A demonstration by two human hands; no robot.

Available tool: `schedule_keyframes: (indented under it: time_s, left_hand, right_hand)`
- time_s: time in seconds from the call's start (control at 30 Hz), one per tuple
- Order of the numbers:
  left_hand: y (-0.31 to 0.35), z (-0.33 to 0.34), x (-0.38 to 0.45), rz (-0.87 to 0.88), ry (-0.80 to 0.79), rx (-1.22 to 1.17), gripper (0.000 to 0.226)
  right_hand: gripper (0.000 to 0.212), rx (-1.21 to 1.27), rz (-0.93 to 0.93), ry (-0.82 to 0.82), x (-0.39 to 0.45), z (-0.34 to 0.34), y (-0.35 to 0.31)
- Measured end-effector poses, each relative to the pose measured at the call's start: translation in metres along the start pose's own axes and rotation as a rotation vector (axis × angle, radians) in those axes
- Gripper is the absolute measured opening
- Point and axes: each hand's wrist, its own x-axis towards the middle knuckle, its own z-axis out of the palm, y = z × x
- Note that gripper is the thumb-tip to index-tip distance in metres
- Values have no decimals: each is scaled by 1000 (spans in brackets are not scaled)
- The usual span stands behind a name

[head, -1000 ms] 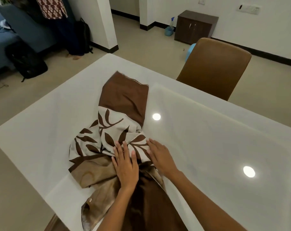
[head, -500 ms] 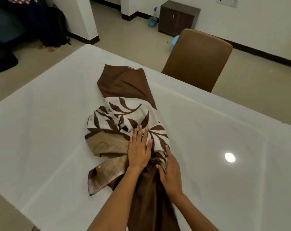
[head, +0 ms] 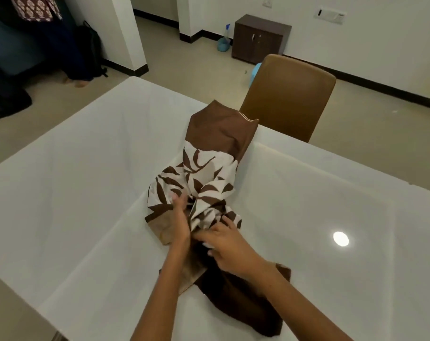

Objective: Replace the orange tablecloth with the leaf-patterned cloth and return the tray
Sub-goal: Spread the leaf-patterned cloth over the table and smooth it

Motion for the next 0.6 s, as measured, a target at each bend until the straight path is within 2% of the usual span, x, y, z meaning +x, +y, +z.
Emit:
schedule_keyframes:
  time_s: [0.03,0.07,0.1,0.17,0.23,0.27,0.3,0.37,0.43,0.5,0.6]
  left_hand:
    - [6,-19,7,-65,12,-52,54]
    - [6,-37,15,-34,57,20,59]
    - [5,-52,22,-62,82,-25,64]
    - [0,-48,18,14,85,126,71]
    - [-7,-30,8,166,-49,375,81]
    - [-10,-22,8,229,-132,532,84]
    - [-14,-16,11,276,-205,675,86]
    - [-28,-7,18,324,-260,874,88]
    - [-37,-10,27,299,-178,889,79]
    - [-43,-22,46,203,-73,882,68]
    - [-50,-40,76,126,-114,1029,62]
  right_hand:
    - [28,4,-57,-146,1,-4,-2]
    - [25,67,-77,-175,-1,-5,-2]
    - [23,181,-40,-108,-8,-5,-3]
    - [18,430,170,239,-18,-3,-5]
    - [12,510,489,584,-19,1,7]
    - [16,520,644,664,-17,3,17]
    - [23,542,763,661,-14,2,27]
    - [35,605,861,556,-8,2,42]
    - [39,645,869,488,-3,5,49]
    - [40,685,896,491,2,8,51]
    - [37,688,929,504,13,15,53]
